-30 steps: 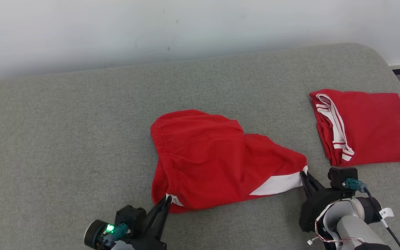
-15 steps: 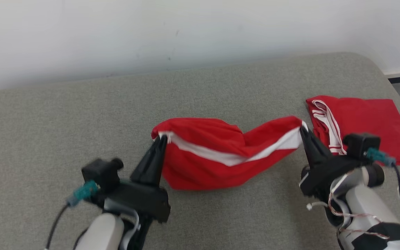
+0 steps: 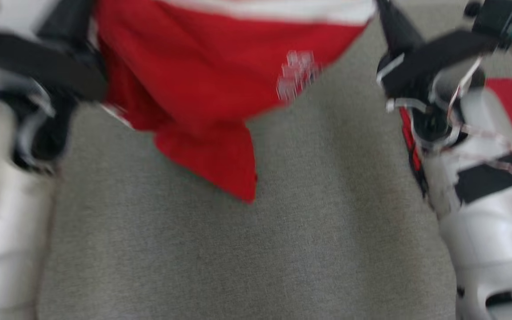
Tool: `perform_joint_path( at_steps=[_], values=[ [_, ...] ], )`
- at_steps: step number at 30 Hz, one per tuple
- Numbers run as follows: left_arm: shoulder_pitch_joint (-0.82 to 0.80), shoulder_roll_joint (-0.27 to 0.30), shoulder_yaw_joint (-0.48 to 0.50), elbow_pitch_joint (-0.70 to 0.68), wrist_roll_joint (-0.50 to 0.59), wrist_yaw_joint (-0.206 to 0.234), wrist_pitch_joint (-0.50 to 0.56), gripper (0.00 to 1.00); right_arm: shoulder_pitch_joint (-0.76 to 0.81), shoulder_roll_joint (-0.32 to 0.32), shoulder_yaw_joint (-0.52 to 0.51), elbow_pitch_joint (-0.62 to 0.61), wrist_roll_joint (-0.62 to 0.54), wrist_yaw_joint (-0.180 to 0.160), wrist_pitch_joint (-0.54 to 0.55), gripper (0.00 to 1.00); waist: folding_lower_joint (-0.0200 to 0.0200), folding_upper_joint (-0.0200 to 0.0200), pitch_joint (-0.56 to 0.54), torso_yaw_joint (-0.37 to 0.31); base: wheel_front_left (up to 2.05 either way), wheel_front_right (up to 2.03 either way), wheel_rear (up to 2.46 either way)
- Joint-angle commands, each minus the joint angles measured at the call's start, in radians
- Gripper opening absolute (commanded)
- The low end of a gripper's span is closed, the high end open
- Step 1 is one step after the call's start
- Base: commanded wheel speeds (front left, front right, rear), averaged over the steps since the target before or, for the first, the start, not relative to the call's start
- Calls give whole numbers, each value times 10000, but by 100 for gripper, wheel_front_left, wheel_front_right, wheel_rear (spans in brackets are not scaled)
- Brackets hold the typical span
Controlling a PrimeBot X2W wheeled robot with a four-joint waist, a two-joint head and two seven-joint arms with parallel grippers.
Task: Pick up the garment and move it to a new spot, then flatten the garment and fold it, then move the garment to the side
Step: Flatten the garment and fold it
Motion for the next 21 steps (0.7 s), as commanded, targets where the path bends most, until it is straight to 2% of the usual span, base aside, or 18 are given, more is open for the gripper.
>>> perform_joint_path(
  at_steps=[1,3,6,9,13,16,21],
  values=[
    [-863,228,197,0,41,121,79,0,-847,138,-342,382,250,-27,-140,0,-1,-1,2111,-776,0,0,0],
    [-1390,353,319,27,115,200,66,0,-1417,200,-660,717,427,-27,-272,0,-1,-1,2413,-818,0,0,0],
    [-2912,547,567,197,435,364,-344,0,-3133,292,-1258,1577,815,-27,-1163,0,-1,-1,3137,-830,0,0,0],
    [-4155,515,688,410,747,417,-1124,0,-4423,274,-1298,2127,1735,-29,-2384,0,-1,-1,3578,-689,0,0,0],
    [-5129,295,778,675,690,225,-2184,0,-5476,256,-1081,2418,2430,-33,-3807,0,-1,-1,3815,-448,0,0,0],
    [-4995,142,834,865,314,84,-2572,0,-5413,261,-715,2498,2176,-33,-4085,0,-1,-1,3906,-238,0,0,0],
    [-3495,117,638,1088,-267,-83,-2890,0,-4675,279,190,2791,2187,-29,-4136,0,-1,-1,3850,69,0,0,0]
  ],
)
